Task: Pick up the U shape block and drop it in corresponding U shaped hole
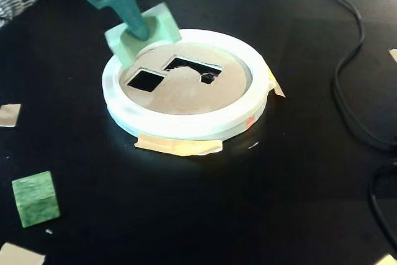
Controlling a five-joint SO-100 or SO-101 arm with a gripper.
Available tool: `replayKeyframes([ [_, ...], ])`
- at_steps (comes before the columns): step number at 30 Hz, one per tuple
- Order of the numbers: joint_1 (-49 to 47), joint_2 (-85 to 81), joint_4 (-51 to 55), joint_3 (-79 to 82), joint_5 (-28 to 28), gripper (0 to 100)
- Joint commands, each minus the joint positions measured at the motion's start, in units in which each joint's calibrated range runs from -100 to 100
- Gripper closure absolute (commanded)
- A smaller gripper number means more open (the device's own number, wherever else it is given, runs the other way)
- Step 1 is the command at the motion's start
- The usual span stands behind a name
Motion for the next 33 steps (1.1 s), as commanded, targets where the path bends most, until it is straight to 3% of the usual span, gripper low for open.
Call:
replayKeyframes([
  [1, -1.22, 5.34, -9.74, -8.77, -9.43, 99],
  [9, -9.95, 21.73, -9.34, -24.43, -17.88, 98],
  [14, -16.95, 27.37, -9.44, -25.07, -21.39, 98],
  [33, -12.45, 41.71, -10.14, -35.91, -20.90, 98],
])
